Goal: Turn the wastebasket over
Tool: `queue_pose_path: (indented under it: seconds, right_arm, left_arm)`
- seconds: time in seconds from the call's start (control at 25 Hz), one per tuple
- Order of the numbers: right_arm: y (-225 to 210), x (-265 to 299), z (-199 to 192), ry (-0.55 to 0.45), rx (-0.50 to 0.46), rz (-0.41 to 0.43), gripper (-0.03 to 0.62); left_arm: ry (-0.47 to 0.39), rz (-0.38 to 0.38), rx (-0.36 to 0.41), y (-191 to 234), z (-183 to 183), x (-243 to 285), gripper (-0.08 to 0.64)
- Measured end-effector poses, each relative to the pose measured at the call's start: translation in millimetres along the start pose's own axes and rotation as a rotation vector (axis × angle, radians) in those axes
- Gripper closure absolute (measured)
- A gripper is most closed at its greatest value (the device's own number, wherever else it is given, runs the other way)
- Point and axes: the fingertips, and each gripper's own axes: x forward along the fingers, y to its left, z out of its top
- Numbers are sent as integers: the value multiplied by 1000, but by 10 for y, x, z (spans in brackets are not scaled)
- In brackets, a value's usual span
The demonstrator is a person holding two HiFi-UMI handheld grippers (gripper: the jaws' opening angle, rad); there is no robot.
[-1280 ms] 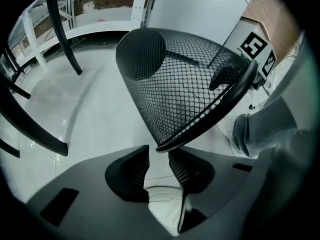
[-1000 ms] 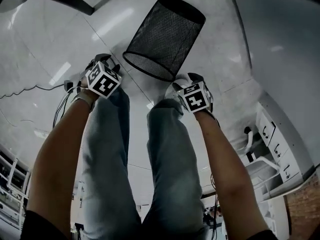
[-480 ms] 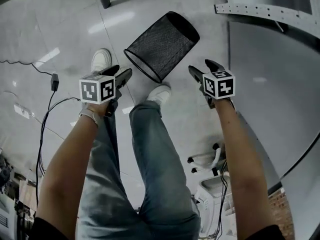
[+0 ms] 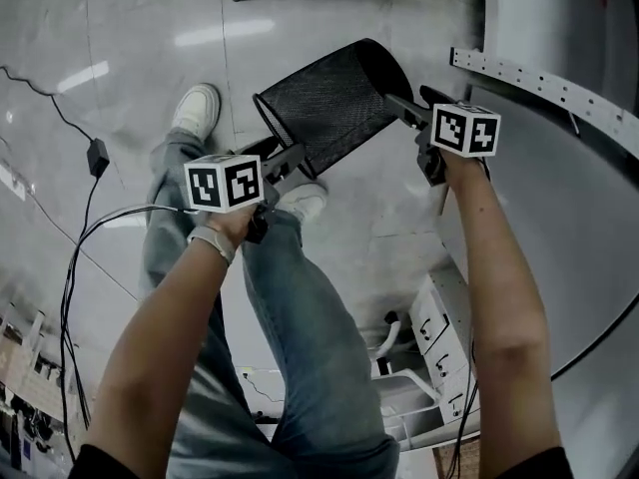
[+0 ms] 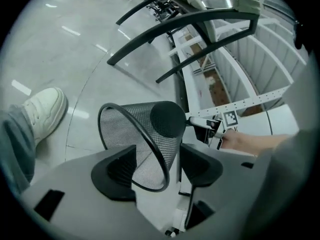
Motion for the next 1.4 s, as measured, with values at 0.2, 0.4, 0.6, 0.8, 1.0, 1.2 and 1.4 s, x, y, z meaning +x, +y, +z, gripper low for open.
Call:
queue_pose_path:
  seconds: [0.2, 0.4, 0.6, 0.8, 1.0, 1.2, 1.4]
  right_arm:
    - [17, 257, 22, 23, 59, 79, 196]
    - [40, 283, 33, 7, 102, 121, 196]
    - [47, 250, -18, 19, 114, 114, 204]
    - [14, 47, -194, -29, 196, 97, 224]
    - [-88, -396, -196, -125, 219, 45, 244]
    - [-179, -814, -94, -157, 116, -28, 242]
    - [-30, -1022, 48, -218, 71, -55, 249]
  left_arm:
    - [-44, 18, -28, 184, 138, 93, 288]
    - [-24, -66, 7, 128, 178, 107, 315]
    - [25, -100, 60, -5, 172, 119, 436]
    - [86, -110, 80, -53, 98, 130, 451]
    - [141, -162, 137, -225, 50, 270, 453]
    - [171, -237, 182, -424, 148, 531, 445]
    - [212, -263, 182, -379, 178, 575, 425]
